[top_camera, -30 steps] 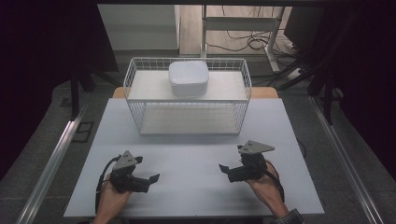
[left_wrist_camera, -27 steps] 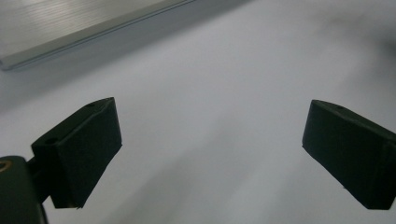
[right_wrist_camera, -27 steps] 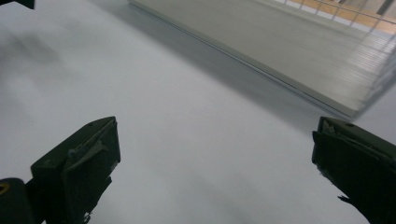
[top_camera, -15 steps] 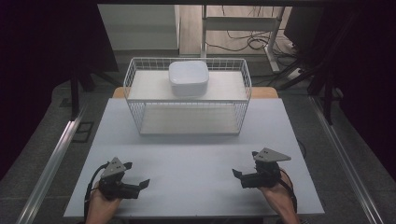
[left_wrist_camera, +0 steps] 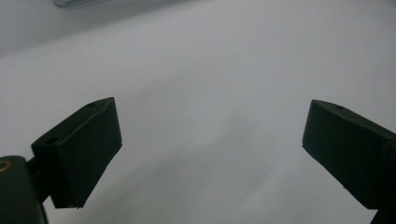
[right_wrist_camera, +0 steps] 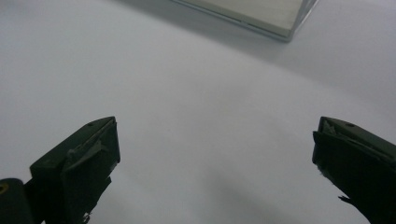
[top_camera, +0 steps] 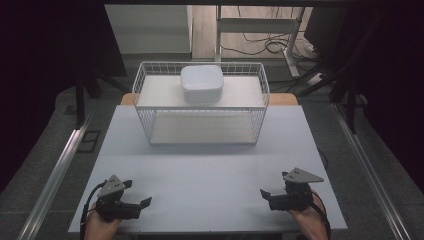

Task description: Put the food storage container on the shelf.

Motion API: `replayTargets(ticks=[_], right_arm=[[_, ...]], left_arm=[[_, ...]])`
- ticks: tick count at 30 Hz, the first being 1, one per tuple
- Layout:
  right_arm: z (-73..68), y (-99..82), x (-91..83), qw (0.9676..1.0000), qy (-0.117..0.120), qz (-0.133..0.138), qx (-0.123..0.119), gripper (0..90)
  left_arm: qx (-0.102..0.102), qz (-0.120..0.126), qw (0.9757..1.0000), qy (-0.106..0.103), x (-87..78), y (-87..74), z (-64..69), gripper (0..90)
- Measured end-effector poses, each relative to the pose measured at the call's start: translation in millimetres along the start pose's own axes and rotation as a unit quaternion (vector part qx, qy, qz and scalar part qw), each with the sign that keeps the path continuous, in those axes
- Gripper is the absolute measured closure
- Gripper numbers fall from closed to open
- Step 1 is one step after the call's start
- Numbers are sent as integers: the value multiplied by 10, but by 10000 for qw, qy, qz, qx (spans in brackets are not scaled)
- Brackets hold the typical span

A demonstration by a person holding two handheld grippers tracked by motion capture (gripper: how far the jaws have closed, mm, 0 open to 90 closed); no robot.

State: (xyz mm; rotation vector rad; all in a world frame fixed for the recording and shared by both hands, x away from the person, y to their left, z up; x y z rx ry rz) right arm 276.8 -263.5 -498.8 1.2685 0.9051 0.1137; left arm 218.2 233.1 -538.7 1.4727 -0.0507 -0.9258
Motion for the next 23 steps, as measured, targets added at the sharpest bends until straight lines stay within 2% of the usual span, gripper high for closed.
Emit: replayTargets(ticks=[6, 12, 18, 23], right_arm=[[17, -93, -40, 9999, -19, -110, 120, 5], [-15, -193, -59, 9992, -38, -370, 147, 0], [-9, -279, -51, 9976, -66, -657, 203, 0], [19, -281, -52, 9973, -81, -655, 332, 0]], left_arm=[[-76, -39, 10000, -8, -32, -50, -19, 43], [-232, -250, 9994, -20, -16, -114, -53, 49], [-306, -264, 9992, -31, -14, -117, -60, 61], [-367, -301, 9989, -53, -5, -117, -78, 62]])
Point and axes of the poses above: each handheld gripper's, and its own axes: x roughly forward along the jaws, y roughly out of its top, z roughly to its right, the point moved 2 cm from there along x, roughly forward along the jaws, and after that the axes turned 7 degrees about z, right-handed, at the moved point
